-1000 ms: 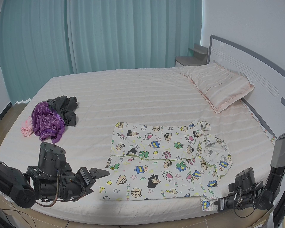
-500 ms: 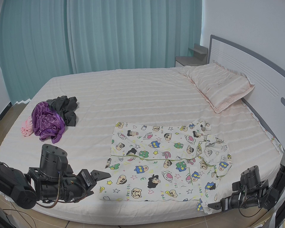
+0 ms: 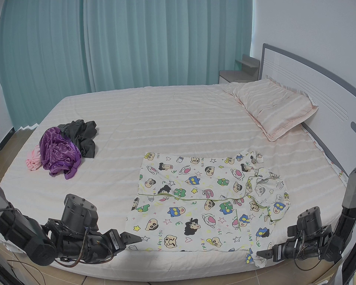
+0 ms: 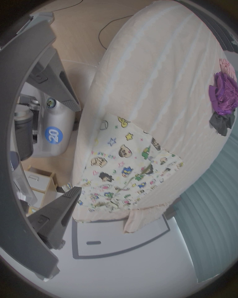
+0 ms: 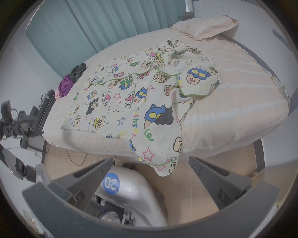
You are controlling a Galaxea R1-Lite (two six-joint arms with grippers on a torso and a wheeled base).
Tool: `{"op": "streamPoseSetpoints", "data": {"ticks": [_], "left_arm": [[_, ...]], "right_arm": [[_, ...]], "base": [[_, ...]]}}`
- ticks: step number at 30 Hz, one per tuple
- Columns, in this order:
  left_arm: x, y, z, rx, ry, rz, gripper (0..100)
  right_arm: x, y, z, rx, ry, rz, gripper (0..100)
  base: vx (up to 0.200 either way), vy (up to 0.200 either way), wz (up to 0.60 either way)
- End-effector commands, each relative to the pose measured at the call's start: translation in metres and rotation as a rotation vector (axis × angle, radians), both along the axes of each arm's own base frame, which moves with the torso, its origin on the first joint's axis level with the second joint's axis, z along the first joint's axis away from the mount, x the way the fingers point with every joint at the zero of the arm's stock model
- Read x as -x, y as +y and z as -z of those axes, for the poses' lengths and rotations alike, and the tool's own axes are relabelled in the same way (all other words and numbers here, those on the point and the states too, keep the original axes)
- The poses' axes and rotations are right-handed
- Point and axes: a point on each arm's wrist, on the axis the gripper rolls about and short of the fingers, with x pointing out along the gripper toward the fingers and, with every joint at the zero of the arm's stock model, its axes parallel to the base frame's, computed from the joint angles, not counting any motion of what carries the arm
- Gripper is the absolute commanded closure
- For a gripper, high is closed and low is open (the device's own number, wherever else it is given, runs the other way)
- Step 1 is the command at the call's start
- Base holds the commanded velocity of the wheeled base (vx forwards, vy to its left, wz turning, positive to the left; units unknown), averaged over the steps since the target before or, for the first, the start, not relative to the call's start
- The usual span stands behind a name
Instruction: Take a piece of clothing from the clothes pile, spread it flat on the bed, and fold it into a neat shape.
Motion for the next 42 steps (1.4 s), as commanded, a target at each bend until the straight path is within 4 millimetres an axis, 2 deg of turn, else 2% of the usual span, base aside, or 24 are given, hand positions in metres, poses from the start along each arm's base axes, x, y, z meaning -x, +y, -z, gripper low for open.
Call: {"op": "streamPoseSetpoints", "data": {"ticks": [1,5,6,13,22,33,37,38,42], "left_arm": [[-0.005,-0.007,0.036,-0.096,0.133,0.030,0],[-0.012,-0.010,0.048,-0.125,0.160,0.021,0],[-0.019,-0.013,0.056,-0.154,0.152,-0.004,0],[-0.038,-0.020,0.076,-0.280,0.098,-0.082,0],[-0.061,-0.035,0.077,-0.286,0.033,-0.101,0],[-0.070,-0.043,0.097,-0.412,0.008,-0.077,0],[-0.076,-0.046,0.095,-0.408,-0.012,-0.084,0],[-0.076,-0.047,0.095,-0.407,-0.016,-0.084,100],[-0.075,-0.045,0.093,-0.408,-0.019,-0.093,100]], "right_arm": [[0.003,-0.002,-0.003,-0.045,0.002,0.072,0],[0.003,-0.002,-0.005,-0.070,0.002,0.108,0],[0.003,-0.002,-0.005,-0.087,0.010,0.137,0],[0.001,-0.005,-0.005,-0.114,0.003,0.182,0],[-0.001,-0.006,-0.006,-0.129,-0.009,0.189,0],[-0.002,-0.008,-0.005,-0.127,-0.004,0.196,0],[-0.002,-0.008,-0.005,-0.127,-0.002,0.198,0],[-0.002,-0.008,-0.004,-0.126,-0.001,0.196,0],[-0.002,-0.009,-0.002,-0.120,0.009,0.203,0]], "base": [[0.000,0.000,0.00],[0.000,0.000,0.00],[0.000,0.000,0.00],[0.000,0.000,0.00],[0.000,0.000,0.00],[0.000,0.000,0.00],[0.000,0.000,0.00],[0.000,0.000,0.00],[0.000,0.000,0.00]]}}
